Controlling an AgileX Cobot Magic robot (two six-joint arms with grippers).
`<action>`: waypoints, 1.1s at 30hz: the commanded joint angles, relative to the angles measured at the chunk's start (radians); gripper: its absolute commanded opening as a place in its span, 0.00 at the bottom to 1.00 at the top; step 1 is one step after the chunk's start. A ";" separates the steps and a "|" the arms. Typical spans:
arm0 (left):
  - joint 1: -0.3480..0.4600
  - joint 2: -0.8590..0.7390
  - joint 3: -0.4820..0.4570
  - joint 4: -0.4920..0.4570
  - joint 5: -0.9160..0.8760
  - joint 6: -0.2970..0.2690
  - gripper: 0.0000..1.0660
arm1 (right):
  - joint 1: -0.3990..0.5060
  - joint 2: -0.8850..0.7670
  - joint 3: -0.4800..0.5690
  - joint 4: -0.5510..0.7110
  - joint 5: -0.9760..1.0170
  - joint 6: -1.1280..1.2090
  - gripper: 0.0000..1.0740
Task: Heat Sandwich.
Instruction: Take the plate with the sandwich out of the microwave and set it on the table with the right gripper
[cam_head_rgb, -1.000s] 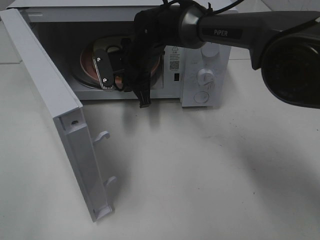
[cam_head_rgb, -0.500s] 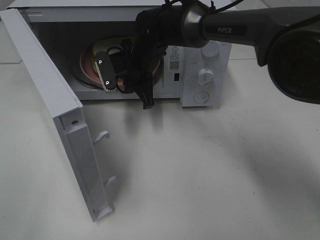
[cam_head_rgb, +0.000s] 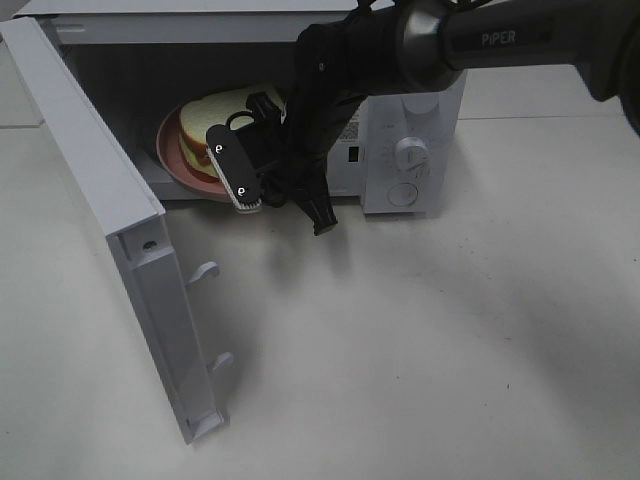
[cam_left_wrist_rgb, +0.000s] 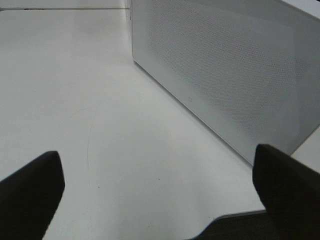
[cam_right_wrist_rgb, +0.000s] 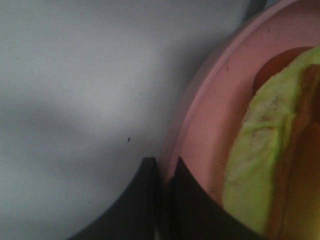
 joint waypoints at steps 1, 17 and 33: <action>0.005 -0.006 0.002 -0.007 -0.014 -0.004 0.91 | 0.000 -0.048 0.023 0.029 -0.034 -0.045 0.00; 0.005 -0.006 0.002 -0.007 -0.014 -0.004 0.91 | 0.000 -0.199 0.199 0.079 -0.063 -0.136 0.00; 0.005 -0.006 0.002 -0.007 -0.014 -0.004 0.91 | 0.000 -0.368 0.411 0.092 -0.137 -0.144 0.00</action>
